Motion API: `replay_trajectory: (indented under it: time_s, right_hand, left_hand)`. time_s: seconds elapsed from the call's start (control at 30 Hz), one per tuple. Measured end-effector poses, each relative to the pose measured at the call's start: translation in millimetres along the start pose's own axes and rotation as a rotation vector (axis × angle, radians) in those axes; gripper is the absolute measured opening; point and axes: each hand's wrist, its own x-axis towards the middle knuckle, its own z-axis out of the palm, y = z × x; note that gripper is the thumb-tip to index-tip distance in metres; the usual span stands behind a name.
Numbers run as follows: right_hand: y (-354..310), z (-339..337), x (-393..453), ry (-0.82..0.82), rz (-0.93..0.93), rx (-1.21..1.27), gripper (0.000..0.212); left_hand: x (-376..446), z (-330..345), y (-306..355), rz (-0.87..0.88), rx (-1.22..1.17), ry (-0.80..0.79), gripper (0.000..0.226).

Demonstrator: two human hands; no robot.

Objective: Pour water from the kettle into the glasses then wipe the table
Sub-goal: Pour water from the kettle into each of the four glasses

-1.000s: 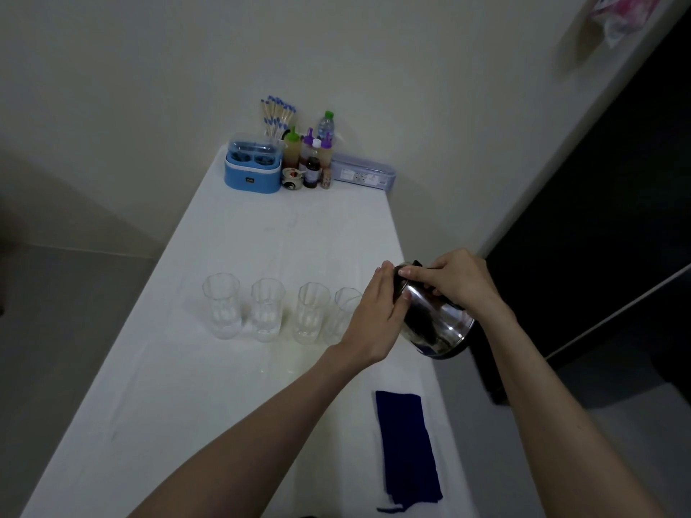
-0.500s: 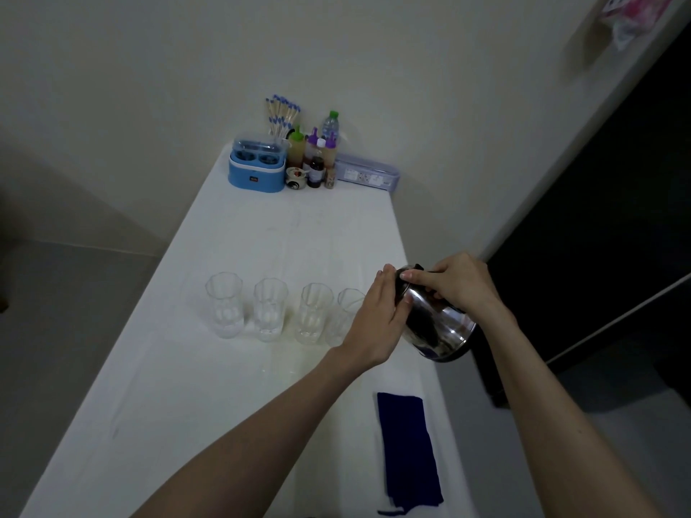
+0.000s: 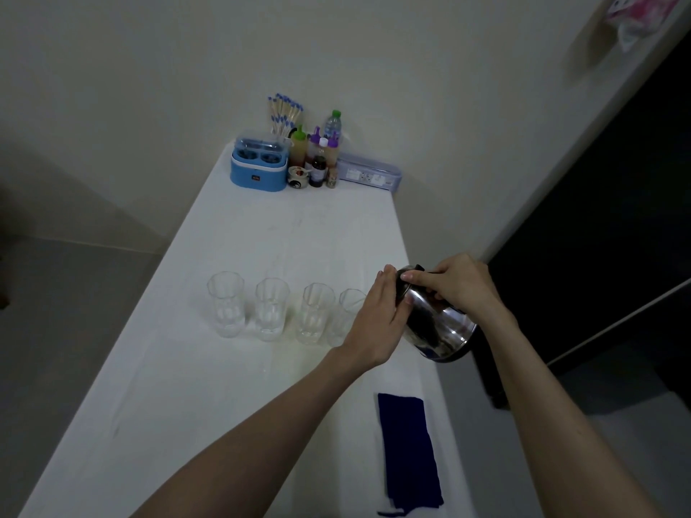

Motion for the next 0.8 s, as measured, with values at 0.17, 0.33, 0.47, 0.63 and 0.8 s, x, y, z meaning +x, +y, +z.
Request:
replay_trajectory:
  time_s: [0.17,0.33,0.47,0.63,0.8]
  right_hand:
    - [-0.9,0.1,0.5,-0.006,-0.002,-0.021,0.072]
    - [-0.4,0.4,-0.1,0.004,-0.025,-0.036,0.068]
    - [-1.3,0.9,0.0,-0.007,-0.013,-0.036,0.071]
    - [-2.0,2.1,0.6,-0.004,-0.028,-0.051,0.071]
    - [-1.0,3.7,-0.1,-0.006,-0.006,-0.027,0.068]
  left_hand:
    - [0.3,0.3,-0.8,-0.004,0.01,-0.005,0.057]
    - [-0.1,0.3,-0.9,-0.011,0.002,-0.012,0.057]
    - [1.1,0.7,-4.1,-0.025,0.007,-0.019,0.059]
    - [0.1,-0.6,-2.9,-0.002,-0.006,-0.016,0.057]
    - [1.5,0.9,-8.3,-0.013,0.008,-0.026,0.058]
